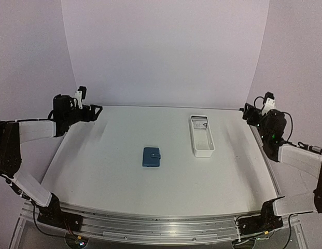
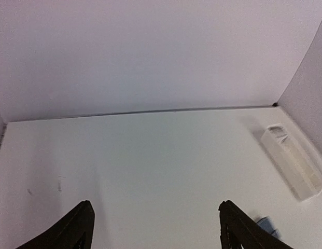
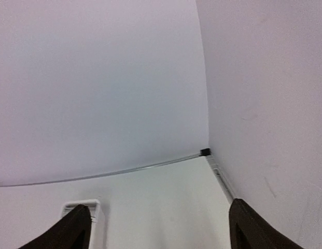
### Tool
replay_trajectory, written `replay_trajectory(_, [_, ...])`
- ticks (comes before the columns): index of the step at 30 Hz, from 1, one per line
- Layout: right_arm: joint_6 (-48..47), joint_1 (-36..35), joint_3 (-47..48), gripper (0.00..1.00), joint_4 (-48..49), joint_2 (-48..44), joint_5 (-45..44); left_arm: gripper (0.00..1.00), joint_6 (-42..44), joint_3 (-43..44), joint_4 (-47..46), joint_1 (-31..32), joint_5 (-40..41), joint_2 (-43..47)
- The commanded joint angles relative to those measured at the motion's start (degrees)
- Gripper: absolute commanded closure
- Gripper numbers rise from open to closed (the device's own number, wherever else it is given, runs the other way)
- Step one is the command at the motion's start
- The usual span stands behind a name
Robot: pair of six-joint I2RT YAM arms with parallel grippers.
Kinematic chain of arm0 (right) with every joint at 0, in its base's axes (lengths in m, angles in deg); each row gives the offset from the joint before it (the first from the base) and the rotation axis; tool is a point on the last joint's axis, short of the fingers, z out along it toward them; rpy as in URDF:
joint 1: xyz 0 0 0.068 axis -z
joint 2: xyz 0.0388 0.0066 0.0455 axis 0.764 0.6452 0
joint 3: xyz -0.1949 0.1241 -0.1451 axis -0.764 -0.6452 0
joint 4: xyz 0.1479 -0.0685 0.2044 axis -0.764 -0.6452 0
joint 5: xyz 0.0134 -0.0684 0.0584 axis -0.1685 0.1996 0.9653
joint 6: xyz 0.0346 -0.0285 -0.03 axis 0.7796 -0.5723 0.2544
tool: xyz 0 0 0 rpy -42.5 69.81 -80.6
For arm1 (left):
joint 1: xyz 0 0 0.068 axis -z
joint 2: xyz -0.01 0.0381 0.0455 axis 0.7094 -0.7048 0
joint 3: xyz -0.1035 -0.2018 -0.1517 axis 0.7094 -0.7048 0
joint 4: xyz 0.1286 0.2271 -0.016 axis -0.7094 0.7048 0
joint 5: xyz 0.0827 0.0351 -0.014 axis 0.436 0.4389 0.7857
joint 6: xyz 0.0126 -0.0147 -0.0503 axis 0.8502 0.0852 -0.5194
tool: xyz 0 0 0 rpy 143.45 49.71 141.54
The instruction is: Put the credit cards into the card holder
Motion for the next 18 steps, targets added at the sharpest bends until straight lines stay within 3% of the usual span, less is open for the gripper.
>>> replay_trajectory(1, [8.67,-1.55,17.7,0.24,-29.39,3.3,13.89,0.23,-20.08,10.77,27.66,2.05,-15.21,-1.86])
replay_trajectory(3, [12.72,-5.16,27.87,0.29,-40.5,7.84,12.45,0.24,-25.39,14.83,34.25,5.92,-16.19,-3.99])
replay_trajectory(6, [15.31,-15.89,39.4,0.3,-49.44,15.75,6.53,0.23,-25.91,18.97,38.63,12.79,-15.72,-6.85])
replay_trajectory(13, [30.33,-31.59,55.31,0.39,-56.4,35.87,12.0,0.25,-29.99,23.45,41.23,17.76,-18.87,-17.71])
replay_trajectory(18, [35.8,-37.16,65.65,0.42,-60.46,50.8,18.61,0.29,-29.49,26.44,37.44,20.37,-18.13,-23.99])
